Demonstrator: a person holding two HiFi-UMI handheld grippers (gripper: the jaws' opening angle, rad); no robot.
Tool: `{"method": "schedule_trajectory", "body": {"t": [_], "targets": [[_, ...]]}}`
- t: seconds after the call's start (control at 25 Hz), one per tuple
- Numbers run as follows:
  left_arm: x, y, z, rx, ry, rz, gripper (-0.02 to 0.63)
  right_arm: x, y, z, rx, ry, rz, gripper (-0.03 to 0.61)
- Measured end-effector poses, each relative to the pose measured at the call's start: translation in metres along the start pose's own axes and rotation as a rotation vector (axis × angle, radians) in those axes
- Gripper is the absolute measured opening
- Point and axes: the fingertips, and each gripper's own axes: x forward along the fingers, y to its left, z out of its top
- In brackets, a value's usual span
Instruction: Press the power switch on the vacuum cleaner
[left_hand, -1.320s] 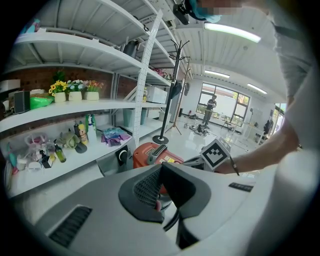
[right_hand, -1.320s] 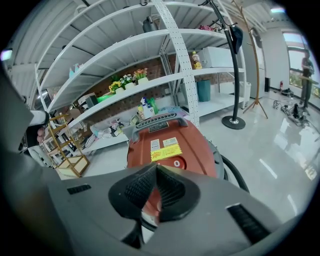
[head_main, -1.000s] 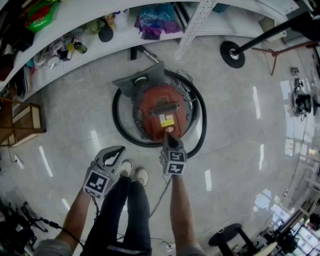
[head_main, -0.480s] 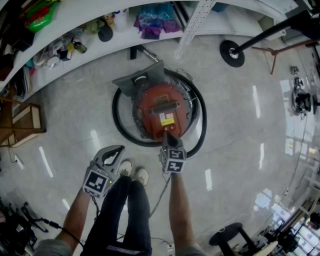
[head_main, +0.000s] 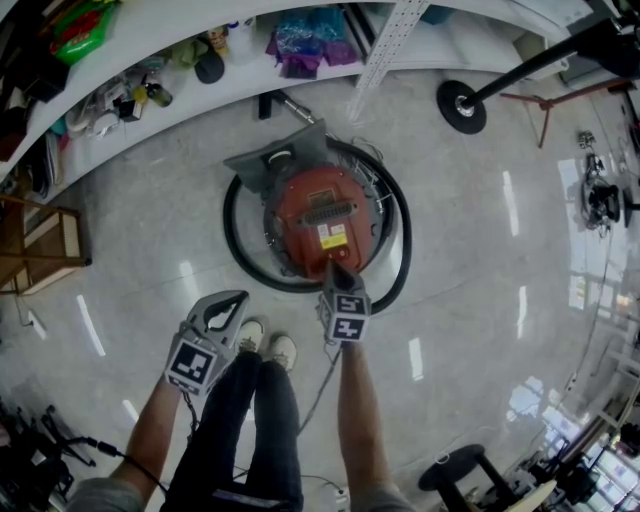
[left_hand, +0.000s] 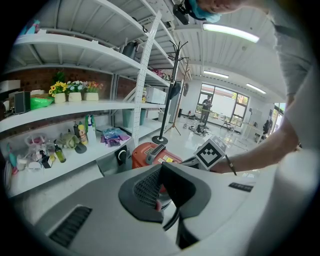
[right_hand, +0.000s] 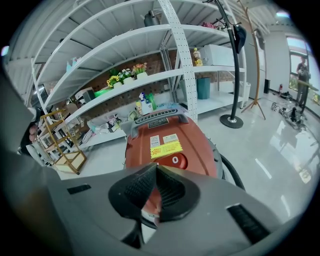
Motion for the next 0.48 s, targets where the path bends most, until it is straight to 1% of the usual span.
{"method": "schedule_trajectory", "body": {"t": [0.16,0.32,0.48], "targets": [[-0.0028,0.0011,-0.0017,0.000,0.003,0.003,0.008,-0.0010,0.0039,0.0058,-0.003,-0.010,0.005,0.014],[-0.0036,-0.0001,-0.0025,0.002,0.007,0.000,0.008,-0.0007,-0.0008,-0.0008,0.007,-0.012,0.003,0.014],[-0.0034,0.0005,-0.0008,0.012,-0.002,-0.002,0.008,-0.0003,0.0015,0.0052,0.015,-0.022,0.006,0.014]]}}
